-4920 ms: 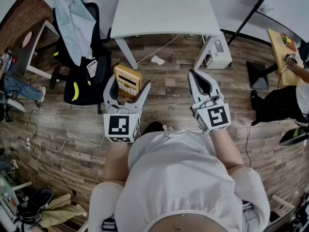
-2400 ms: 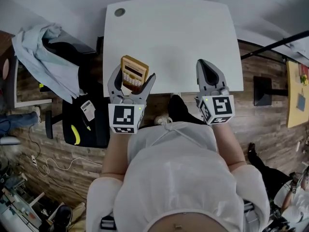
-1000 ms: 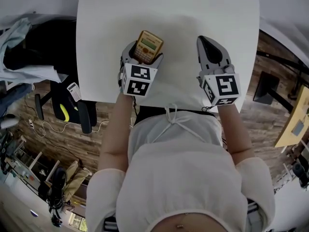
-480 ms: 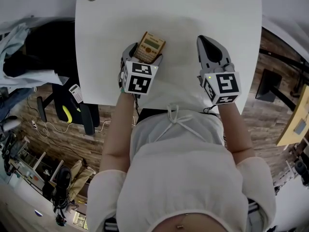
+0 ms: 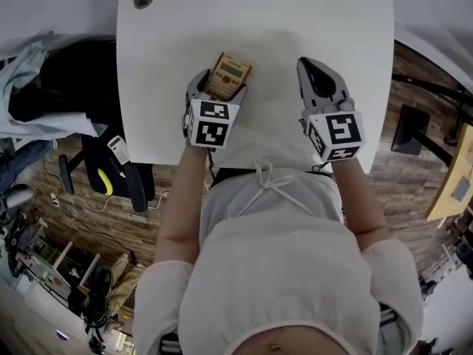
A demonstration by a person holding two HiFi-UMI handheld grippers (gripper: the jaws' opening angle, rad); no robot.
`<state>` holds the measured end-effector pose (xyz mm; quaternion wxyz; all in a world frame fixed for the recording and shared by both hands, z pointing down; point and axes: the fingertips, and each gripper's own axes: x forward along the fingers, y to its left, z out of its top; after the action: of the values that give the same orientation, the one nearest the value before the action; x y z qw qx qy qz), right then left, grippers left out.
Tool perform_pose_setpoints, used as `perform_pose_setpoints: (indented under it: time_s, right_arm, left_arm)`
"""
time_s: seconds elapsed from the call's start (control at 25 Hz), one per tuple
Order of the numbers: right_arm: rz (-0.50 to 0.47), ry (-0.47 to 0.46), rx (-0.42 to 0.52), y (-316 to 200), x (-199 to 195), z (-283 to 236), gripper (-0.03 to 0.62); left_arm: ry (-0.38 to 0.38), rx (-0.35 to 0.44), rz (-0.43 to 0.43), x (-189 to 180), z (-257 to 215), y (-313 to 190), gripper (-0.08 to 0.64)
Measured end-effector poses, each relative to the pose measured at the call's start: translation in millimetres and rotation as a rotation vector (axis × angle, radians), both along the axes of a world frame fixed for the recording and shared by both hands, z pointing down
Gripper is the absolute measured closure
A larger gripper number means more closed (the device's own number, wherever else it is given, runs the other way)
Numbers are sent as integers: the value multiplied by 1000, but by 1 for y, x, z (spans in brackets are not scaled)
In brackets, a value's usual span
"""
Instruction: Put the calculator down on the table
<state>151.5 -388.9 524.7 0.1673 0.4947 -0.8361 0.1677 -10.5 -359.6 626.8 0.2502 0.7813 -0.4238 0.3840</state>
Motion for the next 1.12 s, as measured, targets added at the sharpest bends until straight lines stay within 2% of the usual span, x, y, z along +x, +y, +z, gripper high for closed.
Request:
perform_pose_setpoints:
  time_s: [0.32, 0.36, 0.4, 0.44, 0.48, 0.6, 0.76, 0.84, 1.12]
  right_arm:
    - [37, 21, 57, 23, -2, -36, 588]
    - [44, 21, 66, 27, -3, -42, 588]
    - [48, 21, 77, 30, -4, -48, 588]
    - [49, 23, 89, 34, -6, -54, 588]
    - [49, 27, 102, 37, -8, -59, 588]
    - [64, 36, 144, 45, -12, -78, 588]
    - [79, 24, 201, 61, -20, -109, 588]
    - [70, 9, 234, 69, -26, -125, 588]
    - [65, -16, 373, 99, -35, -178, 588]
  left_arm:
    - [114, 203, 61, 7, -83, 2, 153]
    - [129, 246, 58, 6, -98, 3, 168]
    - [139, 296, 46, 3, -115, 3, 219]
    - [147, 348, 31, -2, -131, 3, 328]
    - [159, 391, 20, -6, -147, 3, 387]
    - [226, 472, 18, -13, -187, 8, 398]
    - [265, 590, 16, -29, -235, 19, 519]
    - [279, 631, 34, -33, -257, 26, 534]
    - [243, 771, 118, -46, -305, 51, 541]
